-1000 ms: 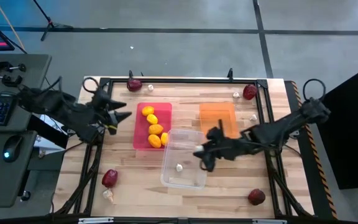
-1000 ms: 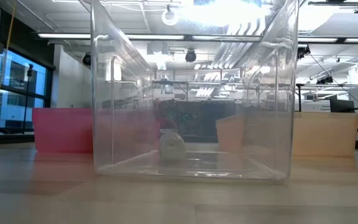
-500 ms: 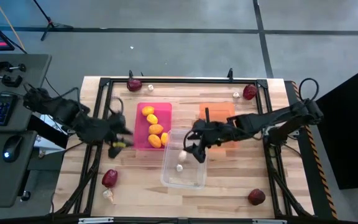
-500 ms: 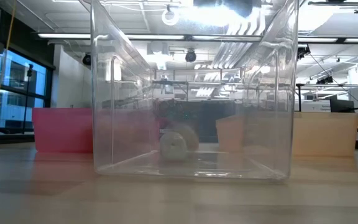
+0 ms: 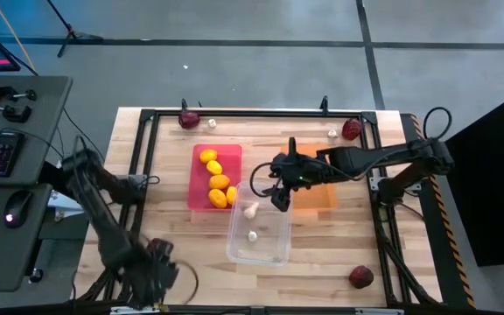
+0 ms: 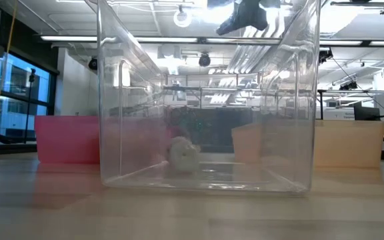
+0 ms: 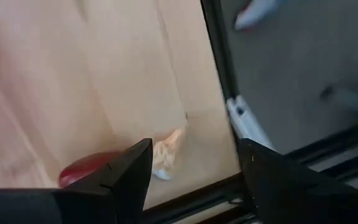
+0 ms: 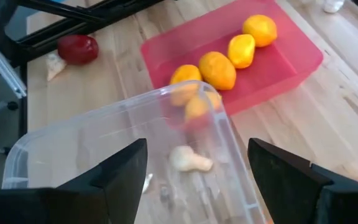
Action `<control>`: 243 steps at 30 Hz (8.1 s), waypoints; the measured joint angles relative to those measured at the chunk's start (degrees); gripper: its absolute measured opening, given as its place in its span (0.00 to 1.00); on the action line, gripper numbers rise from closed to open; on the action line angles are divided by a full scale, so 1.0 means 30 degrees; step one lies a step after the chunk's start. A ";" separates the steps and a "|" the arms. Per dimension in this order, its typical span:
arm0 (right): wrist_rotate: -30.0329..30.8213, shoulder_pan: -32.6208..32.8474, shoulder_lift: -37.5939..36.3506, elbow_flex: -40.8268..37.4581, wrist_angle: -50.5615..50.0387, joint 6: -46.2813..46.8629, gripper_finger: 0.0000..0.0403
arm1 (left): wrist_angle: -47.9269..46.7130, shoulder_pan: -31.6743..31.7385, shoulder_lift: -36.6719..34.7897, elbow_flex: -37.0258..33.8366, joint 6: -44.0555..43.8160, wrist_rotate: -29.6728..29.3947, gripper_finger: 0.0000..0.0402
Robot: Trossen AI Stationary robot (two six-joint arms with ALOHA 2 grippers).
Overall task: Sort produce into baskets
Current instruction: Put the garlic into the transparent bin
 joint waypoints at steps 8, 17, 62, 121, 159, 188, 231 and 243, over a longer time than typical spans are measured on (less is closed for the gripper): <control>-0.0513 -0.0344 0.0000 0.0000 -0.0086 -0.0026 0.67 | -0.0125 -0.2323 0.3613 -0.0001 0.2844 -0.0075 0.57; -0.0513 -0.0329 0.0000 0.0000 -0.0311 0.0851 0.67 | -0.0164 -0.3271 0.3728 -0.2180 0.3141 -0.0220 0.57; -0.0840 -0.0329 -0.0273 -0.0015 -0.1329 -0.0660 0.67 | 0.1751 0.5002 -0.5539 0.0196 0.3772 -0.8845 0.23; 0.2308 -1.5323 -0.3742 -1.0928 -0.8957 1.4290 0.67 | 1.3231 3.0661 -0.2671 0.0787 1.5063 0.2781 0.62; 0.3920 -1.5564 0.1925 -1.0899 -0.9433 1.8266 0.67 | 1.4757 3.3842 -0.2567 0.0787 1.6217 0.5630 0.62; 0.4364 -1.5593 -0.7176 -1.6529 -0.6086 2.7480 0.67 | 1.4472 3.3842 -0.2638 0.0787 1.6492 0.5550 0.62; 0.6186 -1.4021 -0.8755 -1.8240 -0.3277 2.6993 0.16 | 1.5730 3.3815 -0.2825 0.0794 1.1985 0.5768 0.62; 1.2357 -1.2796 -1.3488 -1.3864 0.0134 1.4263 0.16 | 2.4045 3.3733 -0.4146 0.0816 0.6442 1.1210 0.62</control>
